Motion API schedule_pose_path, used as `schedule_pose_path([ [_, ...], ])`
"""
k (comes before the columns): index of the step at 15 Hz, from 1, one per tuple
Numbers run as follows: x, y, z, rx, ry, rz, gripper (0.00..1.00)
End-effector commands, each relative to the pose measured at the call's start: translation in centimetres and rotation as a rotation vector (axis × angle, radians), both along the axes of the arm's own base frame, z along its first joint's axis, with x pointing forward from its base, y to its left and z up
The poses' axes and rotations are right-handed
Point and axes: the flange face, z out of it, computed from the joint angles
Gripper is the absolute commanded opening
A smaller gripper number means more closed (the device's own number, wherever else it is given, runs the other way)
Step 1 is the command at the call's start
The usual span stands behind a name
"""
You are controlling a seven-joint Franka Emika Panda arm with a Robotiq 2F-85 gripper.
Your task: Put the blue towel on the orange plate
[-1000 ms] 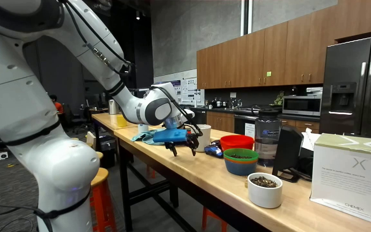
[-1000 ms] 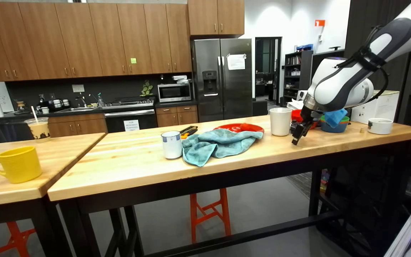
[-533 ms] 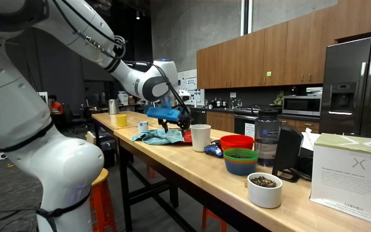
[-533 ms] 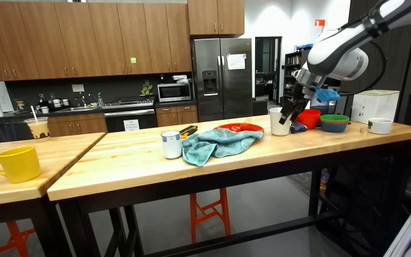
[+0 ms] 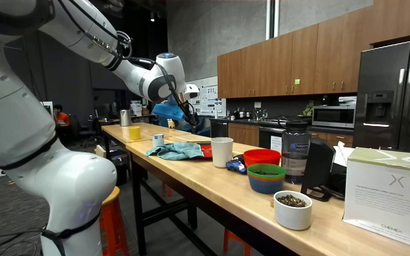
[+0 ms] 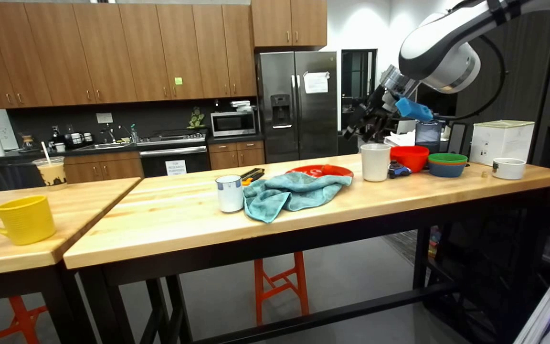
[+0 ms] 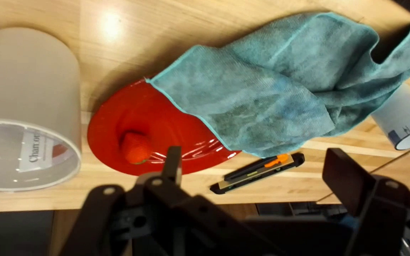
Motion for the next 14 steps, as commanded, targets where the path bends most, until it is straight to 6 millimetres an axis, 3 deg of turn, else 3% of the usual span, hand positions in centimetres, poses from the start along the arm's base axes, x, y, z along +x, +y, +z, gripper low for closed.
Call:
schedule_pose_path([
  [1,0.3,2.4,-1.7,0.006,-0.095,-0.015,1.0],
  [6,1.3,4.3,-4.7,-0.034,-0.105,0.017,1.0],
  [9,2.3,3.4,-5.6,-0.066,-0.052,0.064,1.0],
  [14,3.5,0.0,-5.8,-0.122,0.002,0.119,1.0],
])
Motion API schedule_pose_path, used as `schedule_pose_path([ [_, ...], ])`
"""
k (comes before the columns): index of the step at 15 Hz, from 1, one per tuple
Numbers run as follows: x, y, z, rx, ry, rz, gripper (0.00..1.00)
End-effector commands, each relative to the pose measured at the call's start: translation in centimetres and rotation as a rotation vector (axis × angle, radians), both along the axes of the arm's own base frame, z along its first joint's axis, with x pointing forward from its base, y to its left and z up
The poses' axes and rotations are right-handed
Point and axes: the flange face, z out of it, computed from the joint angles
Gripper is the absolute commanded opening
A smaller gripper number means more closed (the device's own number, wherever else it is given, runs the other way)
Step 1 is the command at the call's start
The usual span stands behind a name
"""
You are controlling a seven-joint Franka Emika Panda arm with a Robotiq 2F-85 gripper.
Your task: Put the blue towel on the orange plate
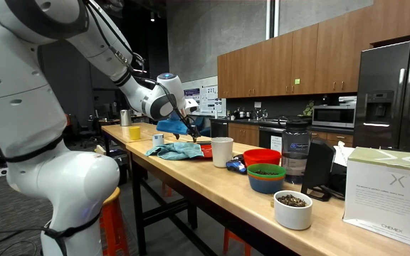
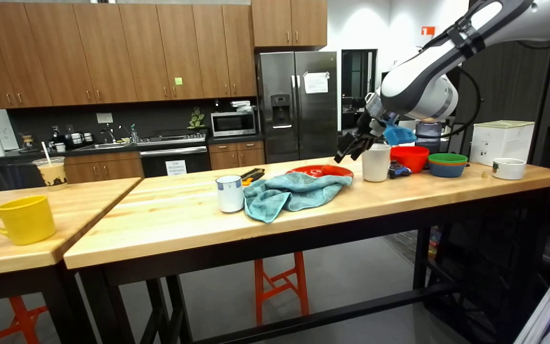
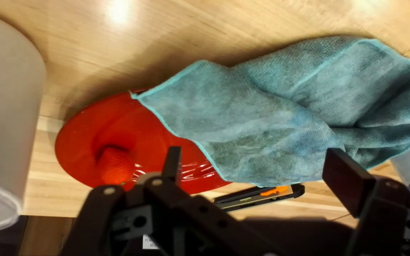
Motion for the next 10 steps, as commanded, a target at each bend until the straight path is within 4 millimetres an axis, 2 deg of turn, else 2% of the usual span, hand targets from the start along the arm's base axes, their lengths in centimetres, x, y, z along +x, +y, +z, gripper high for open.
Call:
schedule_pose_path([
  [1,0.9,-2.1,0.1,-0.022,0.05,0.025,1.0],
  [5,0.7,-1.6,-0.9,-0.002,0.133,0.02,1.0],
  [10,2.3,0.2,-1.8,-0.004,0.17,0.027,1.0],
])
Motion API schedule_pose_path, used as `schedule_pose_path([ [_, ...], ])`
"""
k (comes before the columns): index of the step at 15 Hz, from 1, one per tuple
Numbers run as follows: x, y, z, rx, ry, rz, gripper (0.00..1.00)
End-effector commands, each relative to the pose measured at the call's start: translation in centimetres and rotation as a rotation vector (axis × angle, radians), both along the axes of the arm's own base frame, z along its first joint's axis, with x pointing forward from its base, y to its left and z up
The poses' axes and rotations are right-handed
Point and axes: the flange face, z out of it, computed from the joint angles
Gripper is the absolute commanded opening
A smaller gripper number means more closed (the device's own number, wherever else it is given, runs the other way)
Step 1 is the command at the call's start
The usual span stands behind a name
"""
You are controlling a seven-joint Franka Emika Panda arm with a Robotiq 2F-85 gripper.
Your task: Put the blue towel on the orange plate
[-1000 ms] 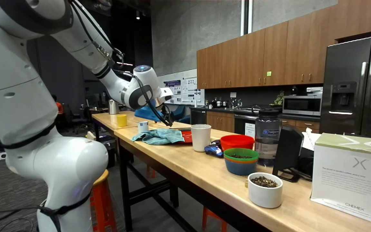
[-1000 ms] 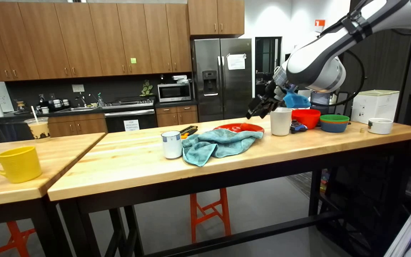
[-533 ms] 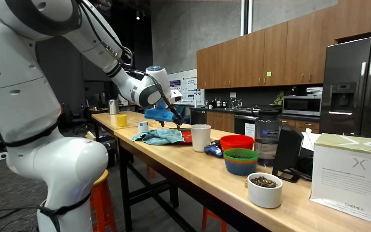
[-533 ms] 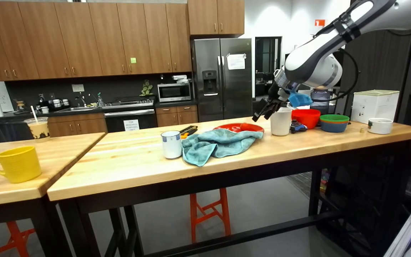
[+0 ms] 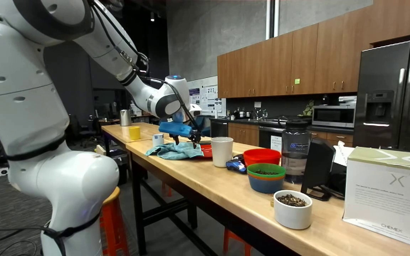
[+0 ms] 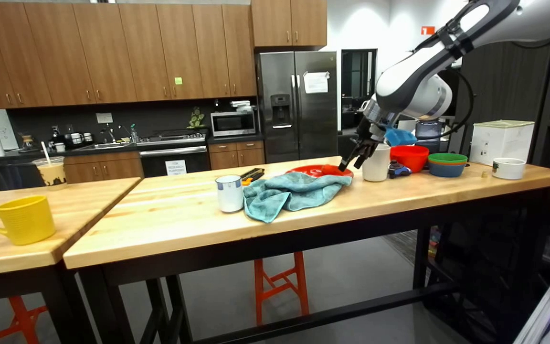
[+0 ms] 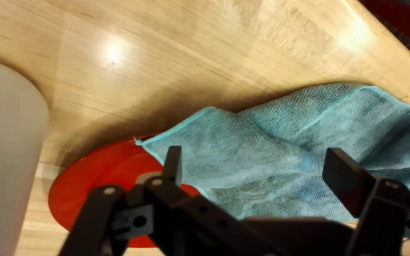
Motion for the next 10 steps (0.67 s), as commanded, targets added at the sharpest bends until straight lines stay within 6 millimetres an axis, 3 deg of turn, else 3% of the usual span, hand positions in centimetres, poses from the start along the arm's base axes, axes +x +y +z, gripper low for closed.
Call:
schedule_pose_path([
  [1,1.7,1.0,-0.2,-0.005,0.029,-0.013,1.0],
  [4,2.7,1.4,-0.5,-0.025,0.032,-0.013,1.0],
  [10,3.5,0.2,-1.3,-0.085,0.04,-0.002,1.0],
])
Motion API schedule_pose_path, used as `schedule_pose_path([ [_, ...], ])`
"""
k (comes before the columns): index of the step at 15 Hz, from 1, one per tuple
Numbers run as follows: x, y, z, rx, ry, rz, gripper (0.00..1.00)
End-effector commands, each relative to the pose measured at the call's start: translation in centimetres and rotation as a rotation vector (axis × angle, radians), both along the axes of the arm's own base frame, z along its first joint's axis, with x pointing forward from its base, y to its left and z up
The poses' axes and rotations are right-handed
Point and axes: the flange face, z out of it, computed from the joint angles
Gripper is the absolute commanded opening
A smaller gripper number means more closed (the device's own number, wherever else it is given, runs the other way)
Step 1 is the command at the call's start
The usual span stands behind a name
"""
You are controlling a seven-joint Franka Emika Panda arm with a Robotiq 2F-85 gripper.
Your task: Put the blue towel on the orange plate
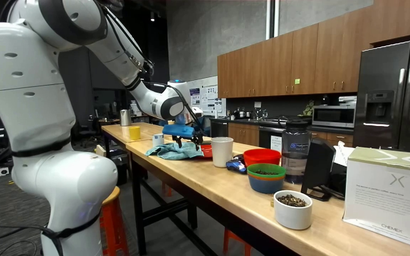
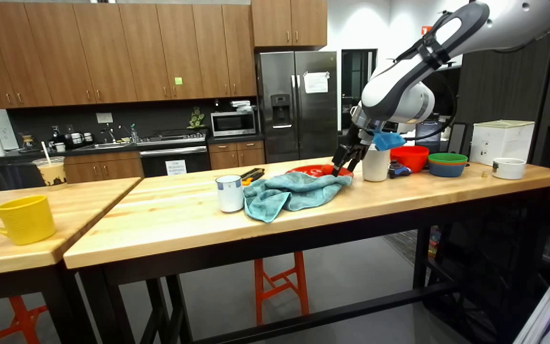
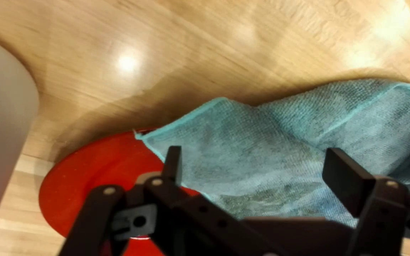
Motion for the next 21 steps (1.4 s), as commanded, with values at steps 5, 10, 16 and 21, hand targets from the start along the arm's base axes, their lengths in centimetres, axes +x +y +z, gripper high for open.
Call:
schedule_pose_path([
  [5,-0.1,-0.6,-1.2,-0.017,0.044,-0.009,1.0],
  [10,-0.1,-0.1,-1.4,-0.005,0.063,-0.004,1.0],
  [16,-0.1,0.6,-1.6,-0.003,0.084,0.01,0.75],
  [21,-0.1,1.1,-1.7,0.0,0.096,0.026,0.45],
])
